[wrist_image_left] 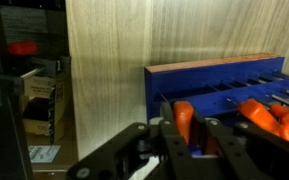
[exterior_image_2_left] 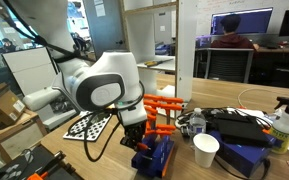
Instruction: Move the rightmost orange object to the third row of the shelf
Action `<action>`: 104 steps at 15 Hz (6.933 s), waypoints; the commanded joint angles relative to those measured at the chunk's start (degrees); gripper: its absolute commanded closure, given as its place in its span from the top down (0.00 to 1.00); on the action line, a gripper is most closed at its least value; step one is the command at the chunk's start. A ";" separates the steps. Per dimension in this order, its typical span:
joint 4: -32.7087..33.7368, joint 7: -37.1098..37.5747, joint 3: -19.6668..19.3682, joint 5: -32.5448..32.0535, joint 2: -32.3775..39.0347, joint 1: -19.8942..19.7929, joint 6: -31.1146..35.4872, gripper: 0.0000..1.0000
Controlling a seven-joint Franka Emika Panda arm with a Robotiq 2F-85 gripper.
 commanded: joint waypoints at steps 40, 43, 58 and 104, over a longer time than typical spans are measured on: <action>47.13 20.99 40.70 -44.11 -21.32 -21.86 -21.31 0.02; 52.53 22.17 39.62 -49.05 -16.69 -19.52 -22.09 0.02; 83.27 7.15 24.79 -35.12 9.21 -3.74 -34.27 0.02; 73.93 7.07 23.45 -33.66 -2.59 -3.74 -52.50 1.00</action>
